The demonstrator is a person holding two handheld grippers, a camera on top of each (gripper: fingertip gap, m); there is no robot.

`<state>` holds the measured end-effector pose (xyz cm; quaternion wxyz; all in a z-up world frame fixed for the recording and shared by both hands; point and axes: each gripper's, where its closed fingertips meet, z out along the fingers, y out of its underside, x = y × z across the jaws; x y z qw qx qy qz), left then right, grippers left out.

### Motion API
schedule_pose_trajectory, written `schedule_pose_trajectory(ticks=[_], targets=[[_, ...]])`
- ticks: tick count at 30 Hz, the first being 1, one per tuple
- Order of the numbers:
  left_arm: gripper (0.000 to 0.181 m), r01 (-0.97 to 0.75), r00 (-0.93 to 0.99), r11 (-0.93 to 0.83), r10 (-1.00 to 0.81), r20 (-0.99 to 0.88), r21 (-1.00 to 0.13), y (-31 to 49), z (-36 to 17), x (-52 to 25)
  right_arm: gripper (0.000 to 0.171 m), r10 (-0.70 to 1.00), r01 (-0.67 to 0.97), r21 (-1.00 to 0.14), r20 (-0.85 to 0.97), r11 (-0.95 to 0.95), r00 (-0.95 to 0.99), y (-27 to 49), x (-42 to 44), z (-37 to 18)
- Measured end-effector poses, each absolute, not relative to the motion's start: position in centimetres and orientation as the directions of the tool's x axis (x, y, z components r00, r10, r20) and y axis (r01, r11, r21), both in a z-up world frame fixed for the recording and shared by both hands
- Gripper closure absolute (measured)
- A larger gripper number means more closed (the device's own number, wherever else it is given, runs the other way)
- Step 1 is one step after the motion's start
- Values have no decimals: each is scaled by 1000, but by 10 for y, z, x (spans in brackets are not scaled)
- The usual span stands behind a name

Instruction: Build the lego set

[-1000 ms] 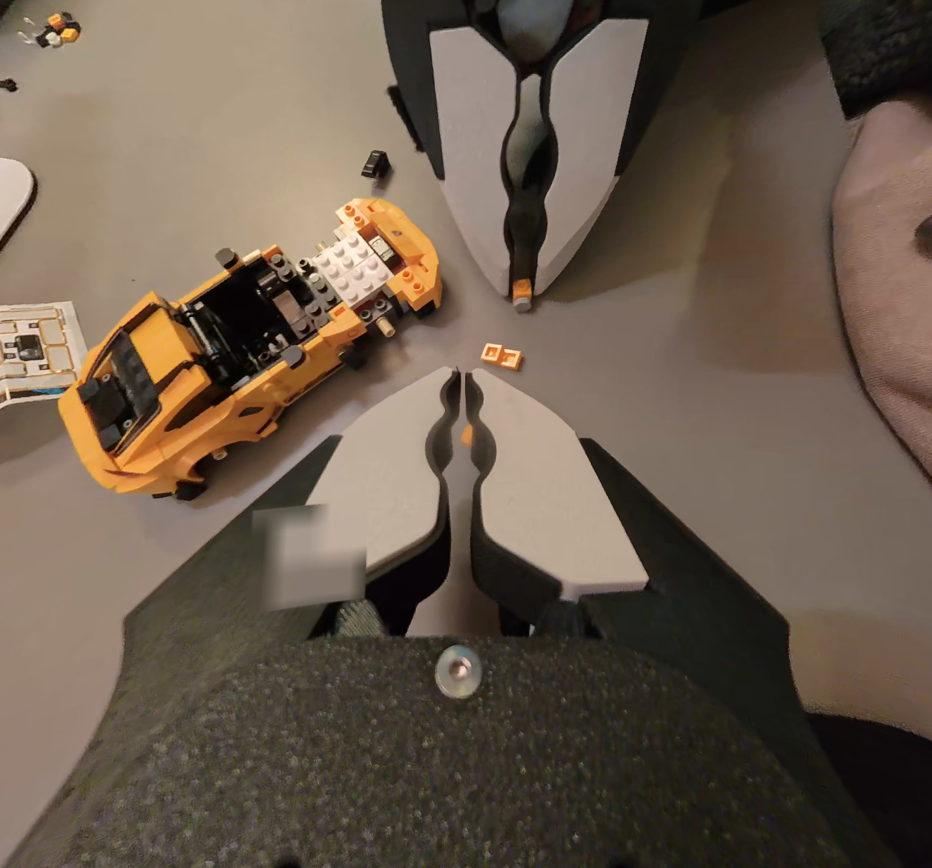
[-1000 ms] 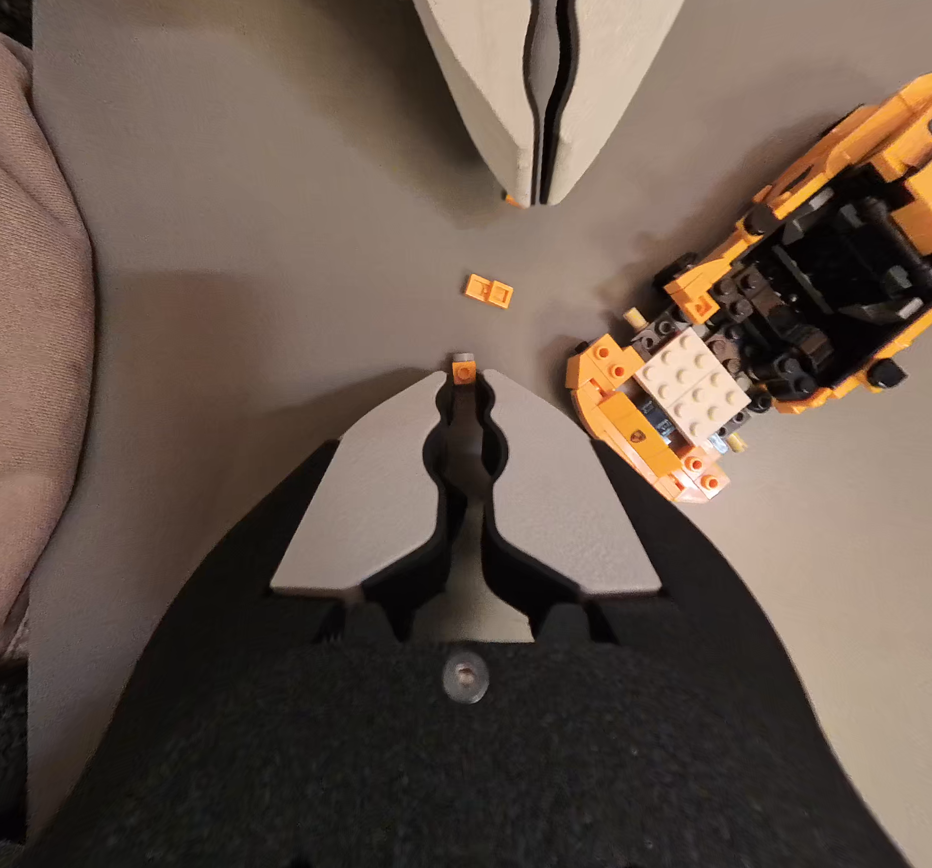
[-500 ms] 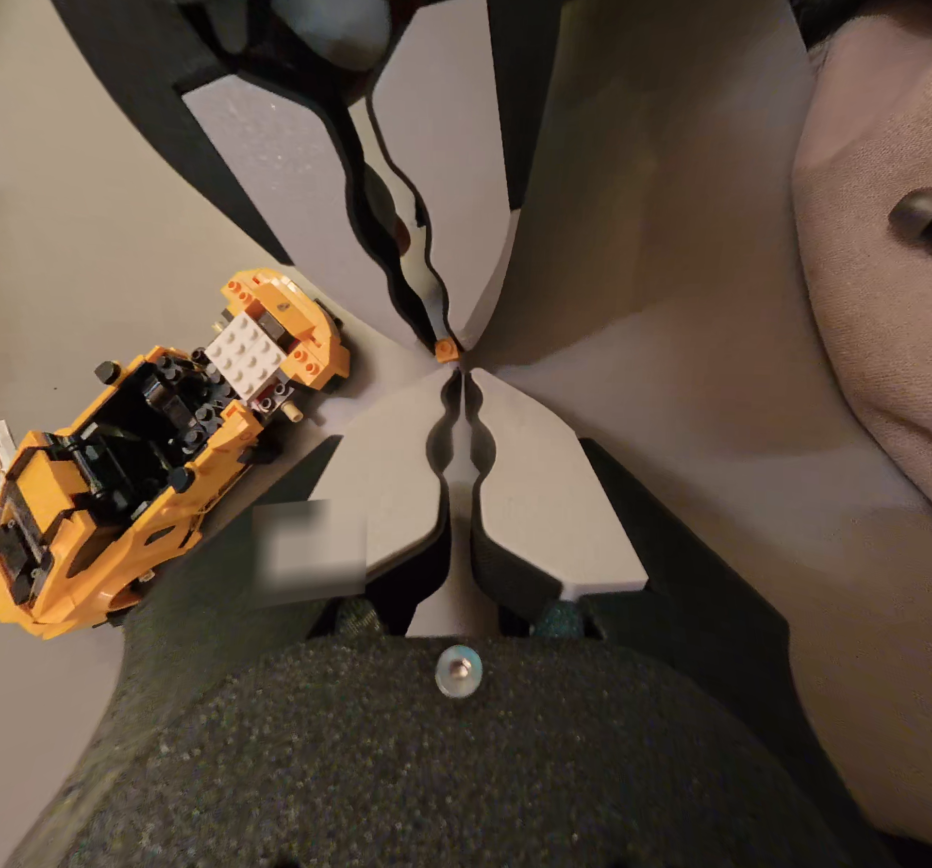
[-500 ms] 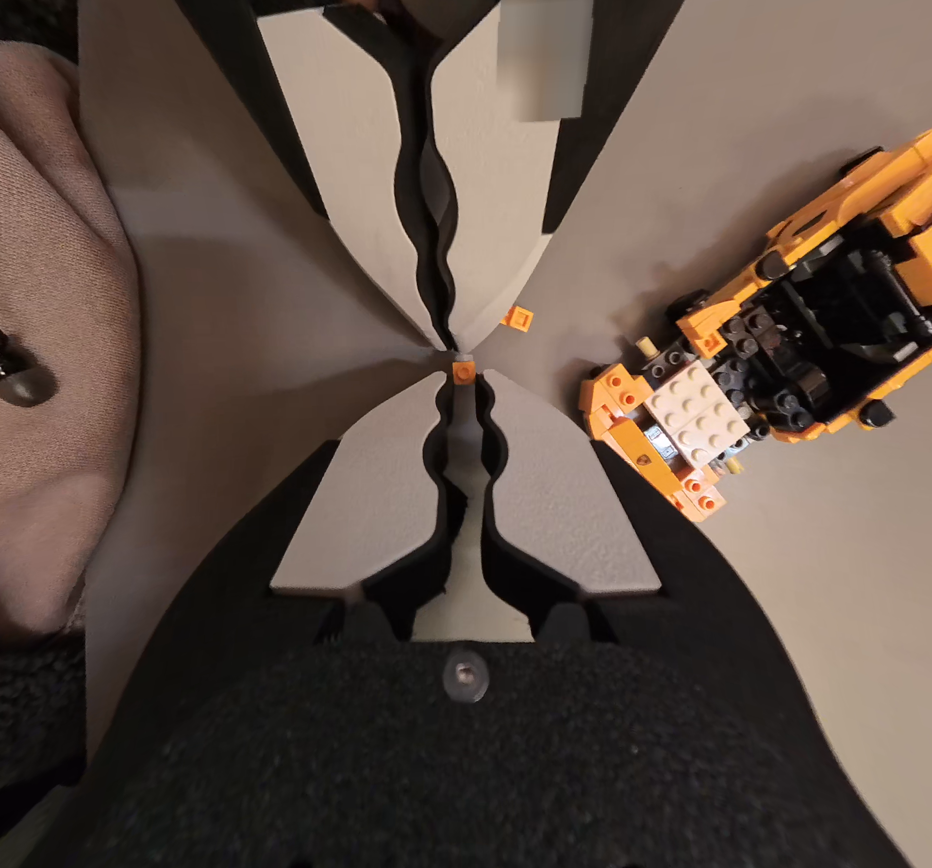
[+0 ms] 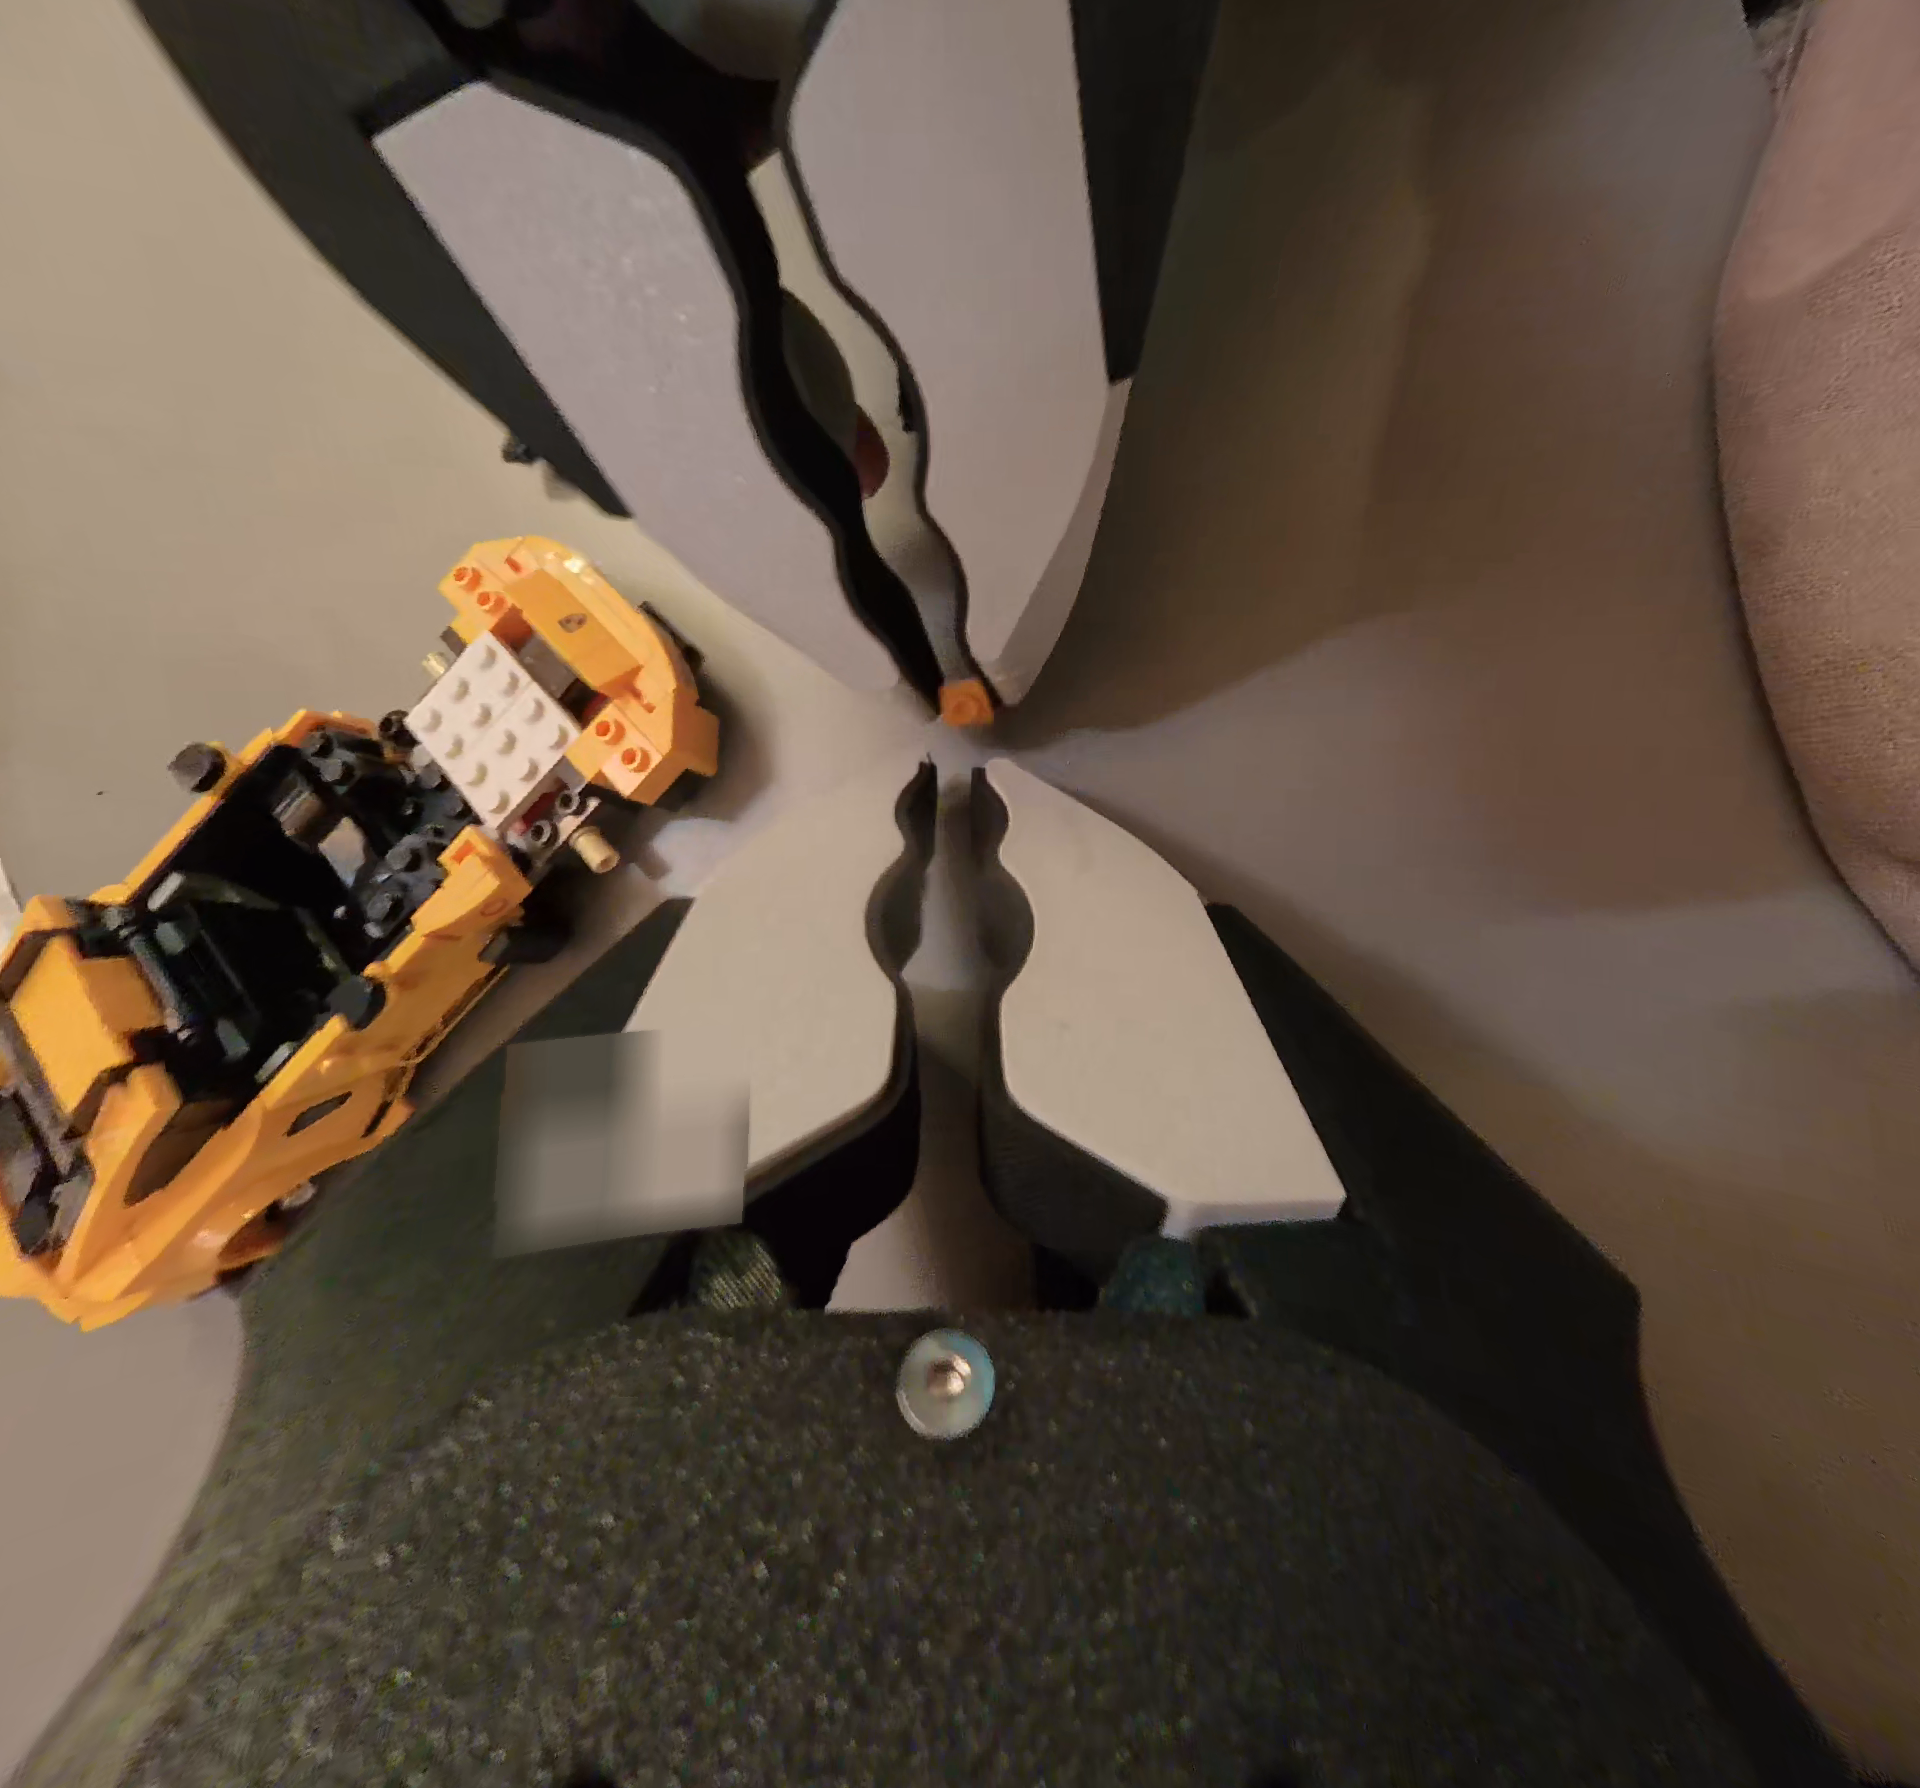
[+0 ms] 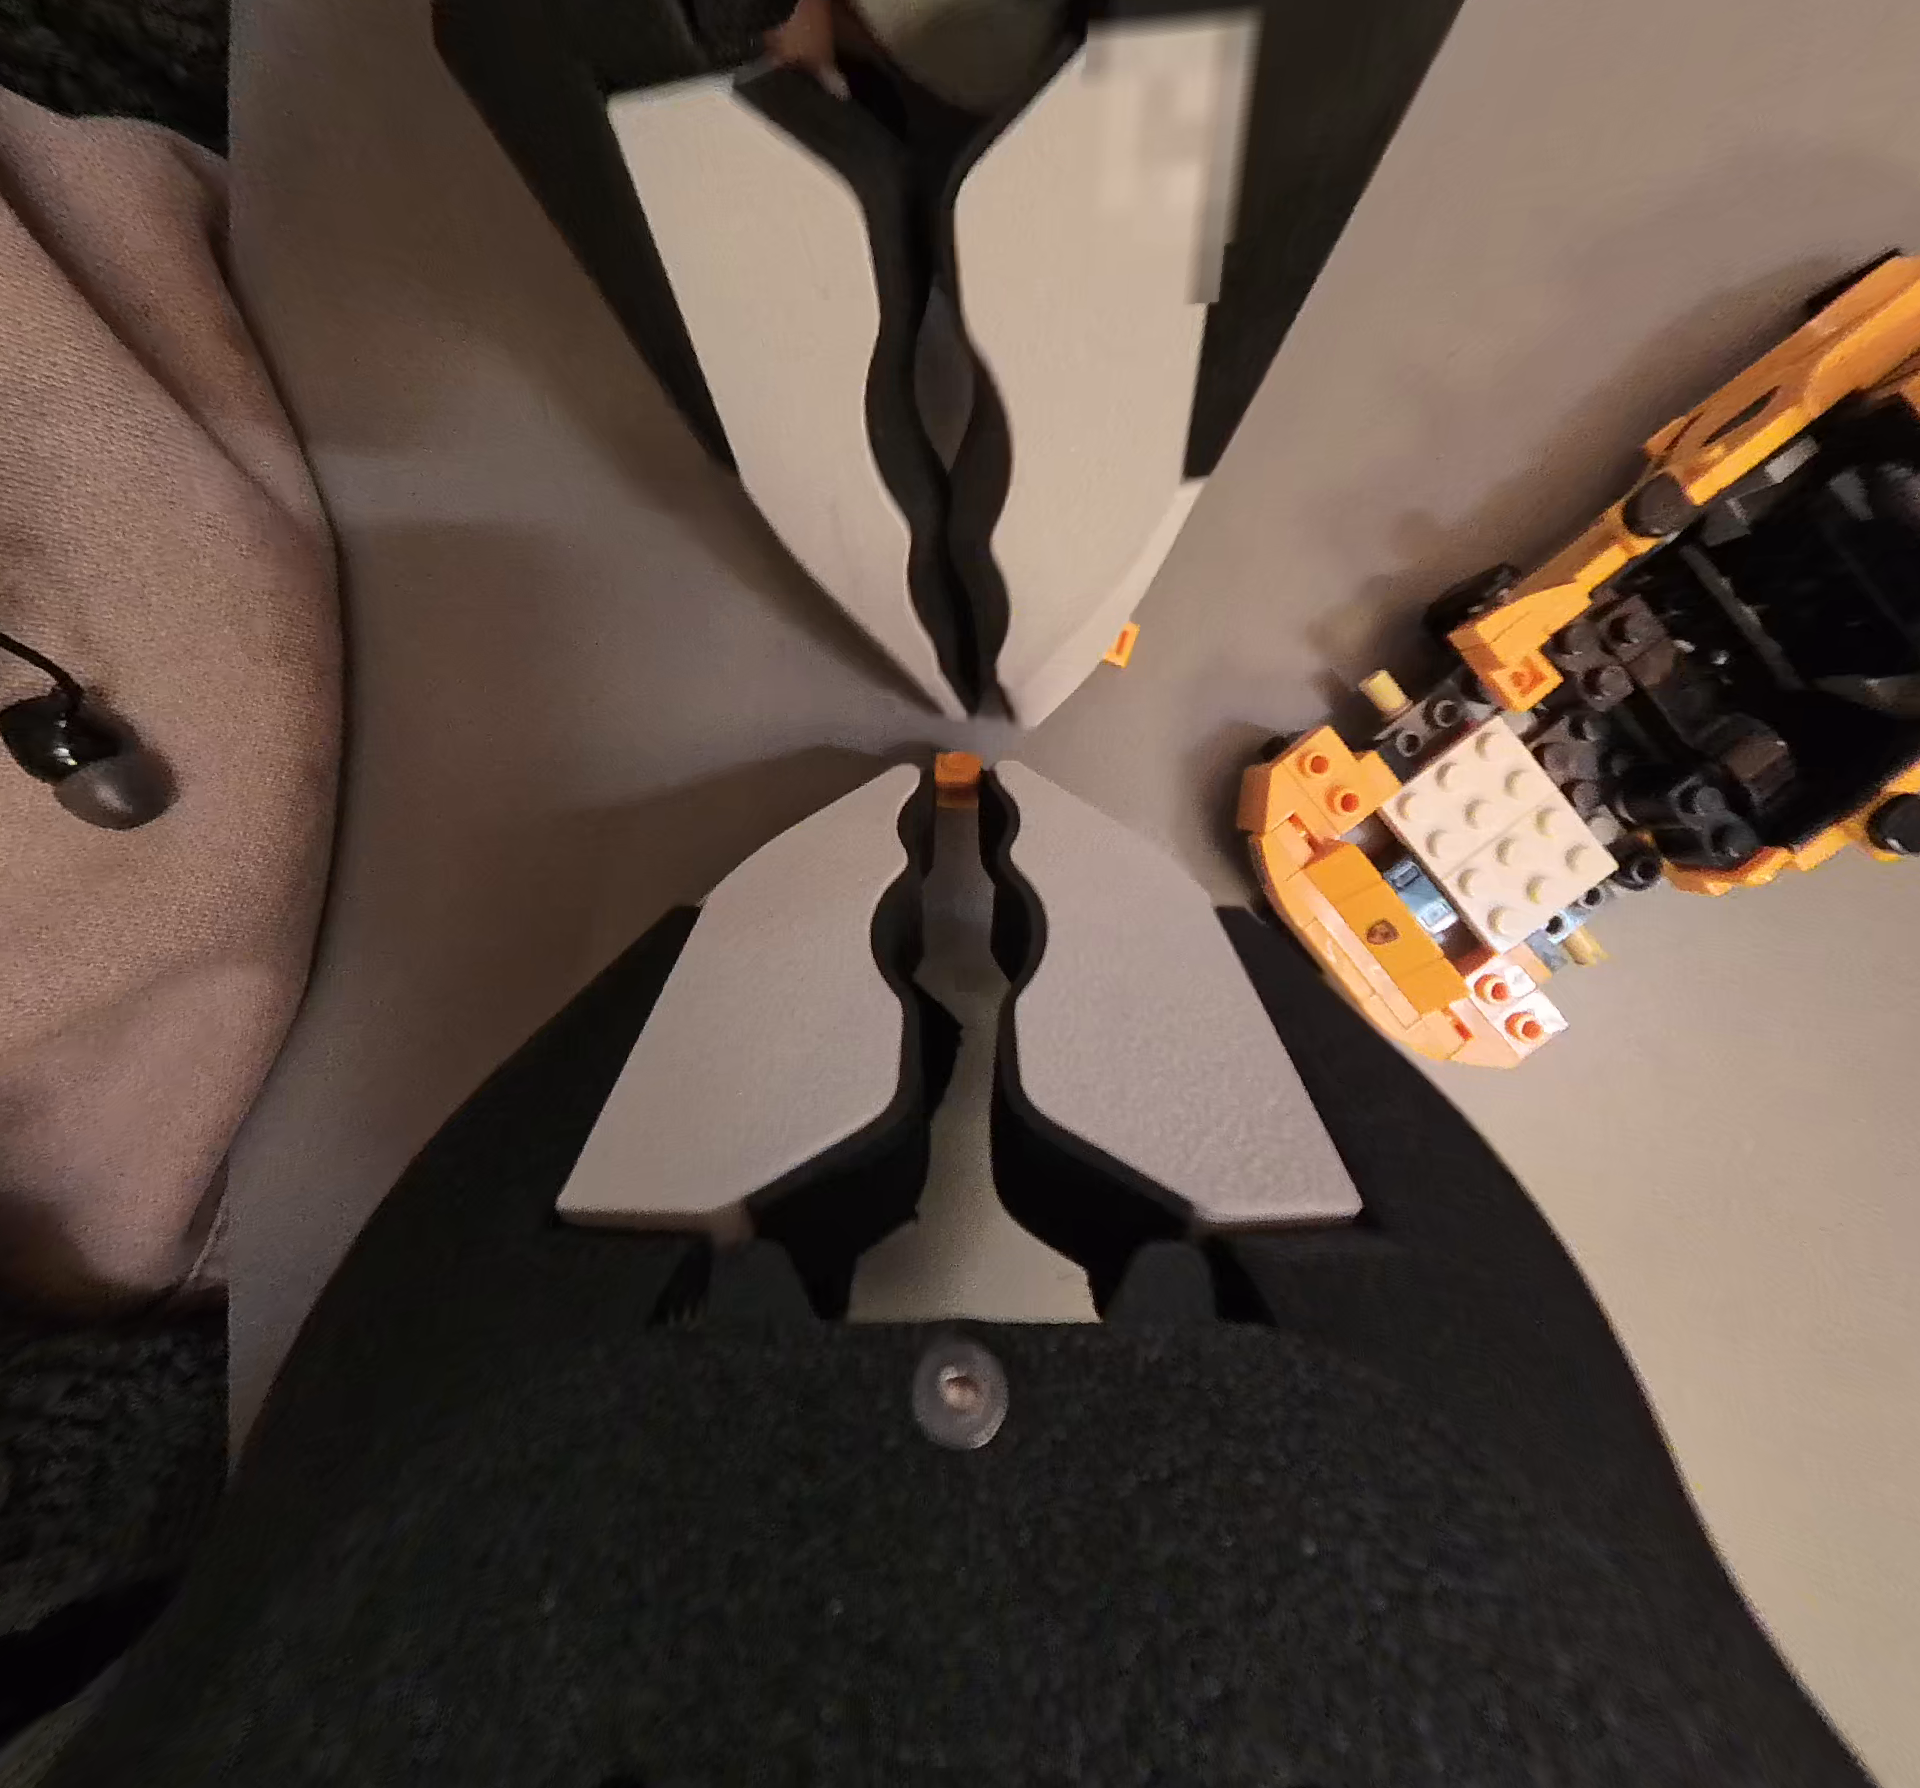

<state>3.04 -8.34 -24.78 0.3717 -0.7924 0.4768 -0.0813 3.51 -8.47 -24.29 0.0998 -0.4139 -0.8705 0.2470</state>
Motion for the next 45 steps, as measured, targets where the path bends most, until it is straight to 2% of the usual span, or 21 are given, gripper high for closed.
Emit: schedule_pose_trajectory(ticks=[7, 14, 19, 24, 30, 35, 41, 45], targets=[[175, -629, 605, -309, -771, -200, -713, -82, -228, -11, 164, 780, 708, -433, -18, 558, -626, -75, 41, -246], [164, -670, 596, -377, -787, -161, -639, -92, -244, -33, 164, 758, 712, -341, 2, 614, -653, -71, 42, -247], [162, -667, 589, -382, -796, -139, -640, -93, -249, -28, 164, 751, 703, -334, 24, 628, -659, -73, 38, -248], [172, -652, 598, -399, -794, -113, -644, -93, -250, -26, 164, 761, 705, -360, 21, 611, -649, -73, 37, -252], [174, -626, 617, -417, -782, -91, -659, -90, -249, -22, 164, 772, 697, -426, 7, 577, -635, -73, 37, -254], [174, -512, 619, -373, -785, -32, -774, -86, -226, 2, 164, 786, 668, -508, 28, 543, -617, -72, 38, -255], [174, -457, 606, -351, -795, 2, -817, -84, -217, 19, 164, 801, 640, -566, 61, 519, -596, -72, 38, -256], [174, -365, 618, -336, -785, 44, -869, -81, -203, 23, 164, 827, 586, -669, 75, 456, -558, -70, 32, -252]])
